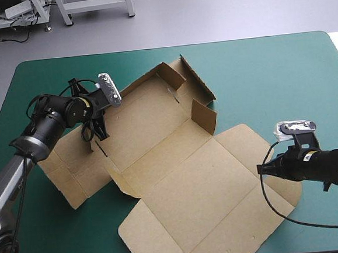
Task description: Fold the box
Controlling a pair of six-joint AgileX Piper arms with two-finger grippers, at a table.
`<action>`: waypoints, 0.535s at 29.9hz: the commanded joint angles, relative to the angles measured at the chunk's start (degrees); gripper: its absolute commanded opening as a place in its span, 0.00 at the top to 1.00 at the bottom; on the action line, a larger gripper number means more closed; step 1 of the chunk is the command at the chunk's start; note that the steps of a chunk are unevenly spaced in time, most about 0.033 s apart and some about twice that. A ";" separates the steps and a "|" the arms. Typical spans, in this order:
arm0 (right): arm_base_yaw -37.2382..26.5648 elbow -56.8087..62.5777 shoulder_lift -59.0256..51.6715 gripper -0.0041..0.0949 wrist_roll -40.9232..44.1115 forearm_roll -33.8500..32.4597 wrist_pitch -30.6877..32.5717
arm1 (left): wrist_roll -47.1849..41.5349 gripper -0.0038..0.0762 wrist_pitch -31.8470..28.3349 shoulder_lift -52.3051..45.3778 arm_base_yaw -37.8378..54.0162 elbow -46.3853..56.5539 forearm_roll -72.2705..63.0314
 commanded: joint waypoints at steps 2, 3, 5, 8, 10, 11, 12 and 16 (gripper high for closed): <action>-0.26 -1.95 -0.36 0.98 -0.91 1.57 -2.02 | -3.11 0.96 -3.26 -2.53 -3.82 -1.91 5.66; -0.26 -1.95 -0.36 0.98 -1.28 2.11 -2.02 | -3.68 0.96 -3.14 -2.68 -4.62 -1.91 6.60; -0.26 -1.95 -0.36 0.98 -1.58 2.66 -2.07 | -3.96 0.96 -2.85 -3.48 -5.66 -1.91 7.93; -0.26 -1.95 -0.36 0.98 -1.58 2.27 -1.95 | -3.96 0.96 -2.85 -5.60 -6.47 -1.80 8.35; -0.26 -1.95 -0.36 0.98 -1.58 2.38 -1.95 | -3.96 0.96 -3.40 -7.67 -6.71 -1.80 8.43; -0.26 -1.95 -0.36 0.98 -1.58 2.50 -1.95 | -3.96 0.96 -3.53 -8.69 -6.76 -1.80 9.00; -0.26 -1.95 -0.36 0.98 -1.58 2.50 -1.95 | -3.80 0.96 -4.08 -9.41 -6.76 -1.70 9.13; -0.26 -2.02 -0.27 0.98 -1.58 2.50 -2.82 | -3.40 0.96 -7.96 -11.12 -6.89 1.09 8.15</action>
